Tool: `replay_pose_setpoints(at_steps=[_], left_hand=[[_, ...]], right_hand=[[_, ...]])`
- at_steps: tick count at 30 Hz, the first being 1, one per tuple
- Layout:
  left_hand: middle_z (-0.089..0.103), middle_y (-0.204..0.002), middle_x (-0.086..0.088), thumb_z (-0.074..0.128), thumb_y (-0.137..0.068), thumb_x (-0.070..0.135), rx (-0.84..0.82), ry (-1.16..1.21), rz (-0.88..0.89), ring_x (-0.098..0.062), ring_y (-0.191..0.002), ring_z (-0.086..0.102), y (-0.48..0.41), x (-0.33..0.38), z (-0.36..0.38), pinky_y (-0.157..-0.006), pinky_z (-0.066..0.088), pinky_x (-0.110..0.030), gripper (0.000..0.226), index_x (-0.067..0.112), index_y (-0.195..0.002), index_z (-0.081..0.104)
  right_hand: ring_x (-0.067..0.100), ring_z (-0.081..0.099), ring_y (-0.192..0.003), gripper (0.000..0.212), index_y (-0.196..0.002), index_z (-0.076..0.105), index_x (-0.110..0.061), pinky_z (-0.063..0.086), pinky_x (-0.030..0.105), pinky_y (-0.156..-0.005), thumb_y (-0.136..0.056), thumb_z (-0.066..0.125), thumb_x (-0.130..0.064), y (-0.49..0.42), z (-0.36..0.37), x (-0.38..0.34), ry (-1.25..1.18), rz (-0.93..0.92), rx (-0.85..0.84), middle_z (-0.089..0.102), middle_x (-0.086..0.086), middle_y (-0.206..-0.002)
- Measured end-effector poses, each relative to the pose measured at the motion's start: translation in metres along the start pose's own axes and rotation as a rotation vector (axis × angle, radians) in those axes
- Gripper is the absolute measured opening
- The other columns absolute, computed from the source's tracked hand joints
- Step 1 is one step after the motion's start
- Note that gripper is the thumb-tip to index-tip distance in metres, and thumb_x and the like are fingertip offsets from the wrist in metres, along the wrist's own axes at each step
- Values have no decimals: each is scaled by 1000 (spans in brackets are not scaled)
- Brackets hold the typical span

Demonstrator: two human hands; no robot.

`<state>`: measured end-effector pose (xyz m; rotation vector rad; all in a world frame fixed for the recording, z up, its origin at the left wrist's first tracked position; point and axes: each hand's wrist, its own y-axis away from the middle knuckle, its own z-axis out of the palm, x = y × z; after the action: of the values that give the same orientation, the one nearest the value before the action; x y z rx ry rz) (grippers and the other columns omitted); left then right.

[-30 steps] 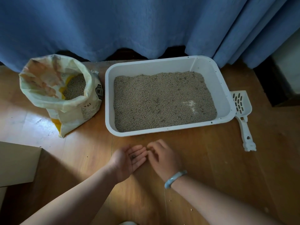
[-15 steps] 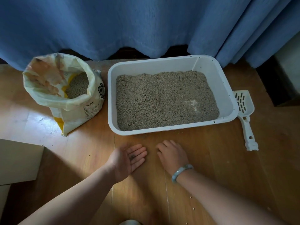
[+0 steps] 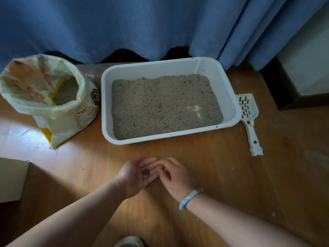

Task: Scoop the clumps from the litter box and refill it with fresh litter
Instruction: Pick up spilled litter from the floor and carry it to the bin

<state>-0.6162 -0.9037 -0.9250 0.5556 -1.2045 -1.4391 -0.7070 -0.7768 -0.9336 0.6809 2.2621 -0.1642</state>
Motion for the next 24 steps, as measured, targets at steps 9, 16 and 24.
replay_pose_setpoints(at_steps=[9,16,24], left_hand=[[74,-92,-11,29,-100,28,71,-47,28,-21,-85,70,3,-3,2,-71,57,-31,43,3,-103,63],[72,-99,-14,29,-101,30,68,-52,24,-24,-90,69,5,-10,4,-75,52,-35,44,1,-108,62],[71,-103,-15,27,-101,30,45,-51,9,-24,-90,70,7,-15,11,-77,52,-35,46,1,-109,62]], right_hand=[[20,61,-89,19,-103,69,-14,51,32,-77,-86,61,-12,19,-63,82,295,132,80,65,1,-98],[14,61,-79,24,-97,71,-21,53,28,-65,-83,54,-32,56,-58,100,454,-120,-45,63,-7,-88],[9,49,-76,29,-84,70,-30,37,23,-67,-81,45,-44,66,-31,88,514,-204,23,61,-14,-82]])
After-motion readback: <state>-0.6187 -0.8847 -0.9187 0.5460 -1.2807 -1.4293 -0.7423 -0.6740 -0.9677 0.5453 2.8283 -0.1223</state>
